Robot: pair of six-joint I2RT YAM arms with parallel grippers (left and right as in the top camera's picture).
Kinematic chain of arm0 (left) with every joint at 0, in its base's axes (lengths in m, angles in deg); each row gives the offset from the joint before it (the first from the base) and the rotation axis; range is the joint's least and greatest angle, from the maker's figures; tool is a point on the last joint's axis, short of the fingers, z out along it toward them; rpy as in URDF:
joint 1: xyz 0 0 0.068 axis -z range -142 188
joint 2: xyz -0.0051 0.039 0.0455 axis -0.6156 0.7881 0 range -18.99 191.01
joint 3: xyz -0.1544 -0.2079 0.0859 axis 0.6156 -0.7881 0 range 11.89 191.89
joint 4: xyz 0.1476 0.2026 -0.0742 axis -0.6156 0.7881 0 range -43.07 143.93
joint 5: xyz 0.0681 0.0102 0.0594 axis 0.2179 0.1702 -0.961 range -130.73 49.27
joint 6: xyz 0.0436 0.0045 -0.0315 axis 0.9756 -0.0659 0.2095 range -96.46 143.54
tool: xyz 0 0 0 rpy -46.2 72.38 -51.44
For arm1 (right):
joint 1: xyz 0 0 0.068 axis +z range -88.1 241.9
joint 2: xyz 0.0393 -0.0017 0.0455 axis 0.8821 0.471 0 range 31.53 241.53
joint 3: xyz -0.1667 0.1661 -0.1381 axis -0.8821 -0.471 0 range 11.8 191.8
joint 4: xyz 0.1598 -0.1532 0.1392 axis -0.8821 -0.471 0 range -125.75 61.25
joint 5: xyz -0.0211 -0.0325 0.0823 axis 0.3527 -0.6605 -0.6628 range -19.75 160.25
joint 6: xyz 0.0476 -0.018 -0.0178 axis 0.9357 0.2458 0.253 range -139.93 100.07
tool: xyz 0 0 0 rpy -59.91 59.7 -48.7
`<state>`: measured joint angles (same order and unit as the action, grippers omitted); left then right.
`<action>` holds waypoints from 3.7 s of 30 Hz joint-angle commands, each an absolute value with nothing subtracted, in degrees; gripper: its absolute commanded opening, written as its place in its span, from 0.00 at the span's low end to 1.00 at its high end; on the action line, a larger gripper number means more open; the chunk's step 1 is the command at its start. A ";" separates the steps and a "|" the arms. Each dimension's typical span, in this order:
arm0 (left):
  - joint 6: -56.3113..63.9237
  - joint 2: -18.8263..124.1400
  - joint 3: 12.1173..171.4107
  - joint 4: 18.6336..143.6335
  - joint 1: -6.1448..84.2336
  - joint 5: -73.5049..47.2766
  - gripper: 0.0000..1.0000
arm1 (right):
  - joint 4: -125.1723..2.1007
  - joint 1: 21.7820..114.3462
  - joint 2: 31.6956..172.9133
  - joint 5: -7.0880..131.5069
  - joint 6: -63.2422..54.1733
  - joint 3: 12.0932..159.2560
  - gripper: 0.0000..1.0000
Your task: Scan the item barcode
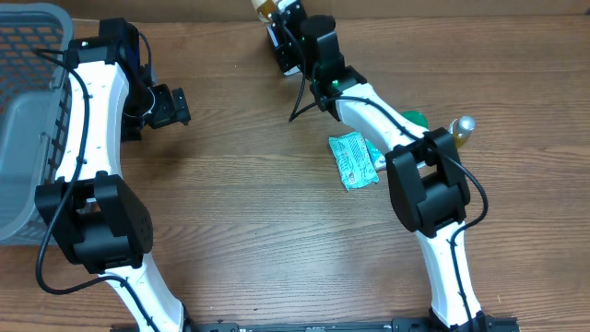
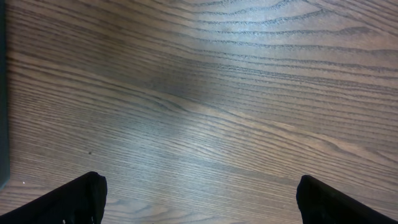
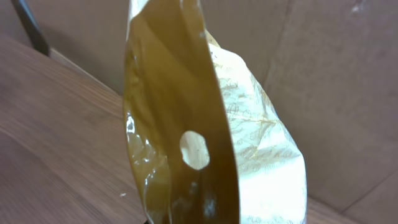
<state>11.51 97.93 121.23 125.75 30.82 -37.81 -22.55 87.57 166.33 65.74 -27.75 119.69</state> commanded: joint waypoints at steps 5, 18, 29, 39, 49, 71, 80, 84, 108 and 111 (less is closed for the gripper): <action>10.68 97.98 121.69 125.73 30.88 -38.18 1.00 | -41.31 86.89 152.59 49.32 -14.02 120.59 0.04; 10.68 98.00 121.69 125.73 30.88 -38.18 0.99 | -84.56 86.89 152.08 40.19 -11.20 120.55 0.18; 10.68 97.98 121.69 125.73 30.88 -38.18 1.00 | -87.34 86.89 152.08 44.54 -11.18 120.55 1.00; 10.68 97.98 121.69 125.73 30.88 -38.18 0.99 | -80.23 86.89 152.08 60.52 -11.18 120.55 1.00; 10.68 97.98 121.69 125.73 30.88 -38.18 1.00 | -80.23 86.89 152.08 60.52 -11.18 120.55 1.00; 10.68 97.98 121.69 125.73 30.88 -38.18 1.00 | -80.23 86.89 152.08 60.49 -11.18 120.55 1.00; 10.68 98.28 121.64 125.73 30.88 -38.18 0.99 | -80.23 86.89 152.08 60.49 -11.18 120.55 1.00; 10.68 98.26 121.64 125.73 30.90 -38.18 1.00 | -80.23 86.89 152.08 60.52 -11.18 120.55 1.00; 10.68 57.28 121.64 125.75 31.25 -38.18 1.00 | -80.23 86.89 152.08 60.49 -11.18 120.55 1.00; 10.68 50.39 121.64 125.78 31.25 -38.18 1.00 | -80.23 86.89 152.08 60.49 -11.18 120.55 1.00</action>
<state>11.51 55.09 121.21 125.60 30.88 -37.99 -80.58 86.81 152.37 60.19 -10.96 120.09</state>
